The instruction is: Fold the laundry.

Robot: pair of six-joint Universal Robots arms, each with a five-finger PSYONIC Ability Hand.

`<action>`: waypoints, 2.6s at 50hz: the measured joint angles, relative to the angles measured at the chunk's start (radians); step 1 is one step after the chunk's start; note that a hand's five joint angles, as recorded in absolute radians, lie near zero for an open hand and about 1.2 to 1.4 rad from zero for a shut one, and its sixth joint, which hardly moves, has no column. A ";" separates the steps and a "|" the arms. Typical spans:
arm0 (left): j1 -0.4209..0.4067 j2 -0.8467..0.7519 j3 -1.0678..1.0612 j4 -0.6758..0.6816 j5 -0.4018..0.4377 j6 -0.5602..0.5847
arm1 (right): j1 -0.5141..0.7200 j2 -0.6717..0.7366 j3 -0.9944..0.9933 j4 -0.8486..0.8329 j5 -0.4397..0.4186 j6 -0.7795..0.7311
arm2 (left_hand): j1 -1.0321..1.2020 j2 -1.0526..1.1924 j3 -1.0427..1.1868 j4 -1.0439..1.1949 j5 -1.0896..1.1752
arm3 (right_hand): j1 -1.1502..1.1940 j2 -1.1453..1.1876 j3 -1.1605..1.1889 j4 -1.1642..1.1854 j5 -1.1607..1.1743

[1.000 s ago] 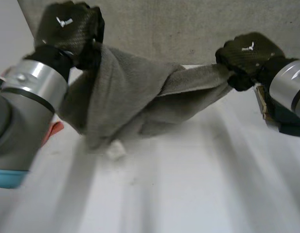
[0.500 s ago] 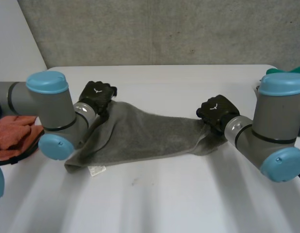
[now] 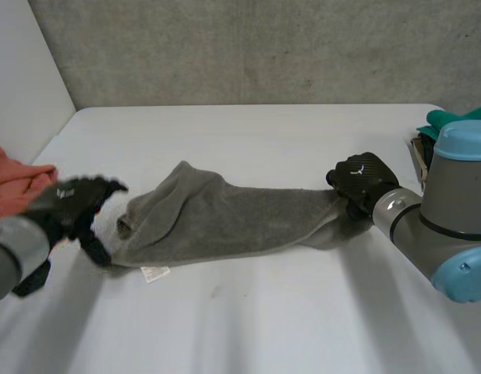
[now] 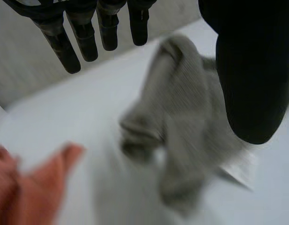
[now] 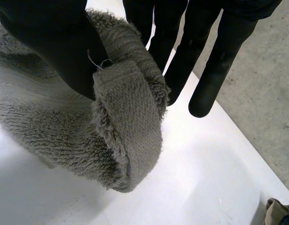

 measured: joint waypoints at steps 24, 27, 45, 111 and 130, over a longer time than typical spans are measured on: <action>0.193 -0.318 0.028 0.097 0.180 -0.075 | 0.009 -0.013 0.028 -0.005 -0.017 -0.002 | 0.223 0.215 0.211 0.223 0.208 | 0.000 0.000 0.000 0.000 0.000; 0.183 -0.344 0.043 0.126 0.174 -0.078 | 0.010 -0.013 0.030 -0.008 -0.018 -0.003 | 0.258 0.248 0.245 0.258 0.243 | 0.000 0.000 0.000 0.000 0.000; 0.107 -0.415 0.088 0.116 0.133 -0.061 | -0.003 -0.028 0.022 -0.008 -0.017 -0.005 | 0.855 0.645 0.533 0.802 0.770 | 0.000 0.000 0.000 0.000 0.000; -0.048 -0.382 0.921 0.454 -0.216 -0.049 | -0.184 0.063 -0.545 -0.506 -0.170 0.048 | 0.939 0.732 0.538 0.997 0.968 | 0.000 0.000 0.005 0.004 0.017; -0.033 -0.391 0.191 0.608 -0.099 0.062 | -0.188 0.202 -0.199 -0.076 -0.212 -0.008 | 0.939 0.732 0.538 0.997 0.968 | 0.000 -0.003 0.000 -0.001 0.014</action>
